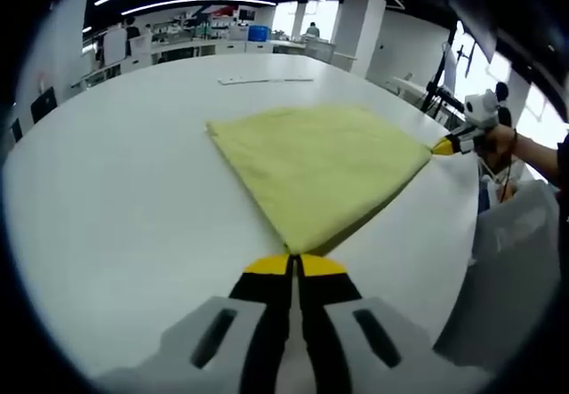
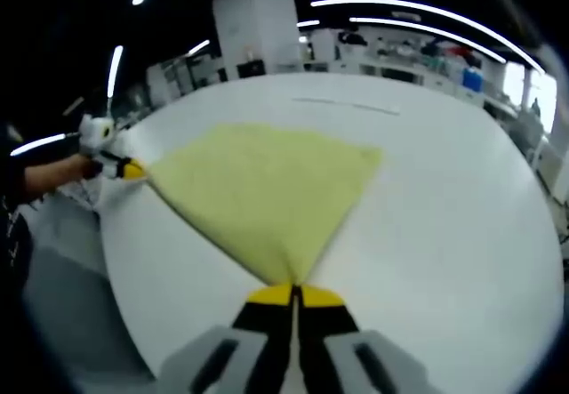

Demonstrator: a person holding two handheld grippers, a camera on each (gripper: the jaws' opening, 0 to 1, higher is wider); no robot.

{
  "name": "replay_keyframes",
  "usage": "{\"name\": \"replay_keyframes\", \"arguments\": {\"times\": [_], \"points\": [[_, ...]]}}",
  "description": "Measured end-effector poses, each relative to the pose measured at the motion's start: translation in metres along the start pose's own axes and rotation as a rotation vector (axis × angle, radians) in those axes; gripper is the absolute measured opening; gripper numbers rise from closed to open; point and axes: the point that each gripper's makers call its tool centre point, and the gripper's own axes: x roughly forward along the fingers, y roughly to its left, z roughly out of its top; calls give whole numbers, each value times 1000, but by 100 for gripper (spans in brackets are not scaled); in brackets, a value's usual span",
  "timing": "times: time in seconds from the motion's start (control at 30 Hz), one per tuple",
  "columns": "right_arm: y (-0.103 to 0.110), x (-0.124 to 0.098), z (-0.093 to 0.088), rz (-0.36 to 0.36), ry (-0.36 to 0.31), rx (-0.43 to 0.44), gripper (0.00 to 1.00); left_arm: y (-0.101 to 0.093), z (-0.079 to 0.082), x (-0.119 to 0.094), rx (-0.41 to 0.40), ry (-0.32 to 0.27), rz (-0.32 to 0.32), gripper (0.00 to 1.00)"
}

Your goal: Fold the garment on the visible template until the final outline fits inside the template.

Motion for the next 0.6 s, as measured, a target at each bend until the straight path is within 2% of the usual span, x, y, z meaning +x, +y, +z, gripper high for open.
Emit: {"name": "replay_keyframes", "arguments": {"times": [0.17,0.27,0.4,0.6], "points": [[1,-1,0,-6,-3,21,0,-1,1,0,13,3,-6,1],[1,-1,2,-7,-6,21,1,-2,3,0,7,-3,-3,9],[2,-2,7,-6,-24,16,16,-4,9,-2,0,-15,0,25],[7,-5,16,1,-40,-14,38,-6,18,-4,-1,-48,0,41]]}}
